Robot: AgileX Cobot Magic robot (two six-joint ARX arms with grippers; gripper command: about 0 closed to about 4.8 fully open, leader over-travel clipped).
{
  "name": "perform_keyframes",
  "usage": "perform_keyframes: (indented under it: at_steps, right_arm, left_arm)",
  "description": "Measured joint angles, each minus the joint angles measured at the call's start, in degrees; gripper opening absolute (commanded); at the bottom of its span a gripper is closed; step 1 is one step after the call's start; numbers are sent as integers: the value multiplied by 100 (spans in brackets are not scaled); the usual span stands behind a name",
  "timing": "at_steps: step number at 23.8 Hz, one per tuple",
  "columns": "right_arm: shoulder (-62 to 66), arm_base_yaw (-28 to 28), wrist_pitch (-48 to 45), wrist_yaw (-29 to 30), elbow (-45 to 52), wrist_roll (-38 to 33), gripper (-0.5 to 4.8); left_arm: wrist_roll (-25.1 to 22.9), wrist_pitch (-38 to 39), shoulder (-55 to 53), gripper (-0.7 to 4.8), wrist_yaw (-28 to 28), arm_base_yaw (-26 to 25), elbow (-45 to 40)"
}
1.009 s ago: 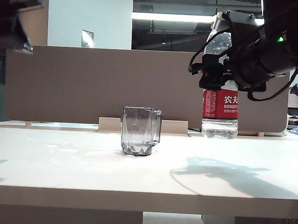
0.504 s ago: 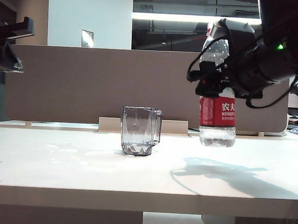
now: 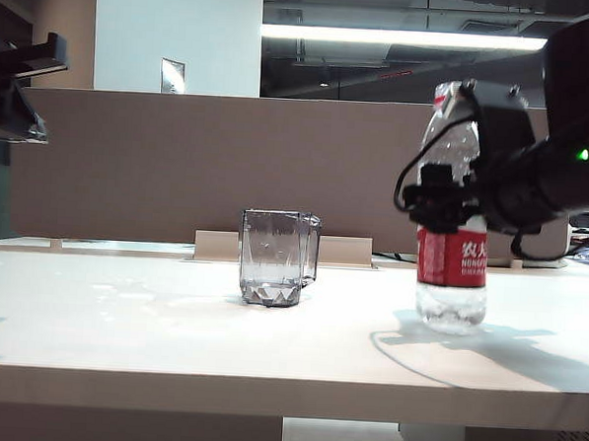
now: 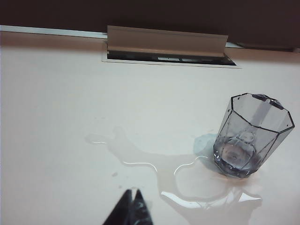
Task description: Pick up the mineral water bottle on the table and pour a little water into the mug.
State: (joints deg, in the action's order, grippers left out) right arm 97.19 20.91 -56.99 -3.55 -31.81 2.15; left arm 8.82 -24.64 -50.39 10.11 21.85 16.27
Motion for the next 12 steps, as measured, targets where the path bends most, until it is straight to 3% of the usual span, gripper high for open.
perform_keyframes:
  at_steps: [5,12]
  right_arm:
    - [490,-33,-802,227,0,0,317]
    - [984,-37,-1001,334,-452,0,338]
  left_arm:
    - [0,2,0,-2,0,0,0]
    - [0,2,-2,-2,0,0,0]
